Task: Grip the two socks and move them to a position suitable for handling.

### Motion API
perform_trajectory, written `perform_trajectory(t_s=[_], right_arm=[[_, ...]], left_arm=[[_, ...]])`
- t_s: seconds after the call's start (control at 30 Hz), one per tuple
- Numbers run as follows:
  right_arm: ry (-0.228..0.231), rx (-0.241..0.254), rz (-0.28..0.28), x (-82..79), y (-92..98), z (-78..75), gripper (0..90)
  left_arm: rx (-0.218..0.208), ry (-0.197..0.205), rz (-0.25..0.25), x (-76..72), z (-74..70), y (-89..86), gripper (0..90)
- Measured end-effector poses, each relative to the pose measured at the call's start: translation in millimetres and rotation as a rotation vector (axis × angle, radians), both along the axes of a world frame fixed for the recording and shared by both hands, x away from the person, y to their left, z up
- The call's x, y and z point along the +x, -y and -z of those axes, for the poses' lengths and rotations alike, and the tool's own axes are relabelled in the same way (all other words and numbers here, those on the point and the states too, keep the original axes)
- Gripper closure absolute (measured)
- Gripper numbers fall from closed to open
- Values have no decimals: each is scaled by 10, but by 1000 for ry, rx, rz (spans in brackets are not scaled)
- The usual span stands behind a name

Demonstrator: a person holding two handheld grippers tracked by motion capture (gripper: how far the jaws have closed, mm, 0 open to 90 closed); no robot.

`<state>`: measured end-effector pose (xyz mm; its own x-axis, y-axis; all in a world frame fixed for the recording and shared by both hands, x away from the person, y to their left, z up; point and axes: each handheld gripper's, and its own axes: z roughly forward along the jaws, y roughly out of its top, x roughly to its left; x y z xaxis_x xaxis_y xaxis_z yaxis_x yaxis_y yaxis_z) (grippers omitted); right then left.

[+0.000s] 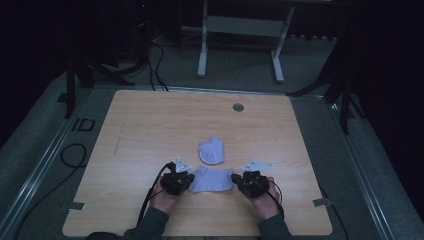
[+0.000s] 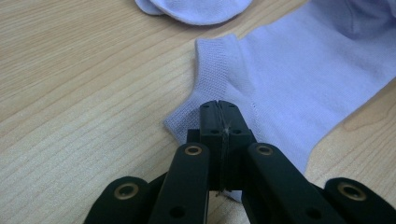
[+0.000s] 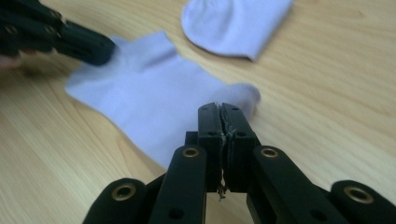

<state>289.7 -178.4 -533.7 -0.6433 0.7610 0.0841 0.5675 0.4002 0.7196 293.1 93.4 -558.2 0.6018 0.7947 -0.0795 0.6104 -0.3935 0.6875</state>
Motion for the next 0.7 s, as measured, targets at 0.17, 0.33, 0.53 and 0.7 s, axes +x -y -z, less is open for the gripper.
perform_trajectory(t_s=[0.17, 0.33, 0.53, 0.7], right_arm=[[-20, -20, 30, -55, 155, 64, 866], [-20, -3, 77, -101, 308, 61, 848], [19, -3, 69, -84, 306, -47, 813], [60, -20, 22, 70, 136, -170, 797]], left_arm=[[3, 2, 1, 1, -1, -2, 894], [7, 3, 2, -1, -2, -6, 894], [6, 2, 2, -2, -2, -9, 894], [1, 1, 3, -5, -1, -18, 891]])
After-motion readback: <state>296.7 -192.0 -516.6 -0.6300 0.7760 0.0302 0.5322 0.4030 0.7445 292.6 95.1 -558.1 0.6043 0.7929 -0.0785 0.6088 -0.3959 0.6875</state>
